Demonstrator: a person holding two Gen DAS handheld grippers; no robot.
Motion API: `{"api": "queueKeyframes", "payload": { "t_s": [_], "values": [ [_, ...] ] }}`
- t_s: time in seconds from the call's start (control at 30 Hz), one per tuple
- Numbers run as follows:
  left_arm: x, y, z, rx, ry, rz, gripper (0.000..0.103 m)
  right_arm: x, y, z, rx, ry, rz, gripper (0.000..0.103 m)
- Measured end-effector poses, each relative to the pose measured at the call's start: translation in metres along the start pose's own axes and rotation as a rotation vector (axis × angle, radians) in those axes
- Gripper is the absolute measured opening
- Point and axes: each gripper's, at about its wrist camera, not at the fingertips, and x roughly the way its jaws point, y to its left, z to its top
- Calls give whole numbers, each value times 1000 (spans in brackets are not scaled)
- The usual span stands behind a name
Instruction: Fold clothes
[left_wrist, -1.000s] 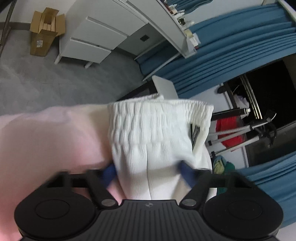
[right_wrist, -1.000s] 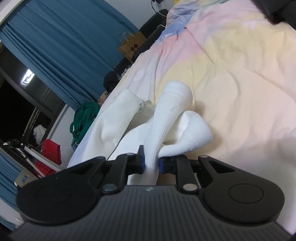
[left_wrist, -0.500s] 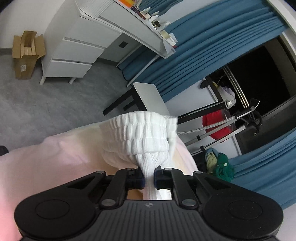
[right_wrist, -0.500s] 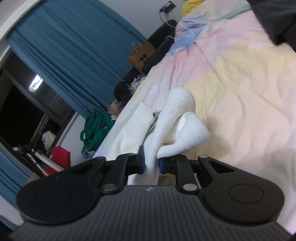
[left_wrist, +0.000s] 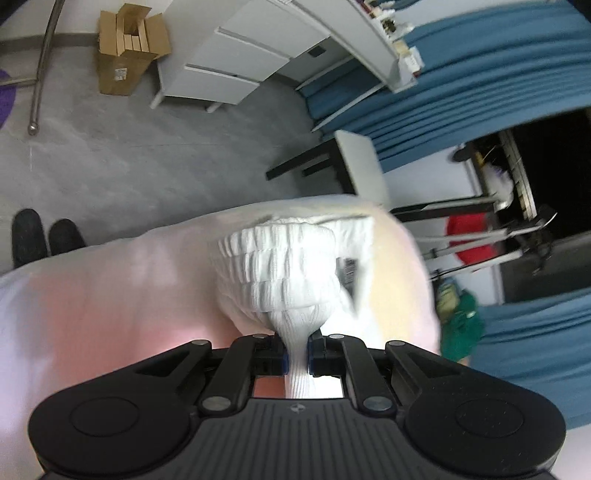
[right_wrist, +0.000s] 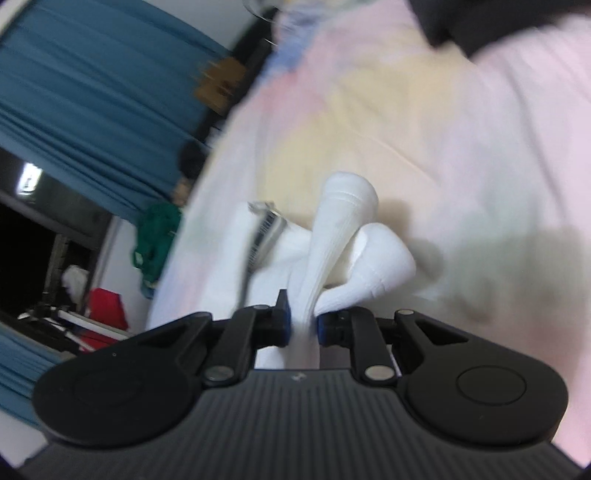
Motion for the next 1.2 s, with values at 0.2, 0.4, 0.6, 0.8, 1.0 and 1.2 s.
{"api": "queueKeyframes", "payload": {
  "t_s": [0.2,0.4,0.6,0.8,1.0,1.2],
  "values": [
    [8,9,-24,228,-61,7,22,13,-25,-9,41,30,9,16],
    [-17,7,-51,419,-56,43,57,15,-27,-9,38,30,35,16],
    [-67,-7,-74,582,-81,77,78,15,-28,-6,14,35,41,16],
    [-98,-48,-112,719,-118,43,82,14,-33,-3,49,47,64,16],
    [-52,-129,-199,960,36,-122,84,11,-26,-2,-4,29,79,16],
    [43,-195,-319,1125,184,-143,84,10,-24,-2,-40,21,93,16]
  ]
}}
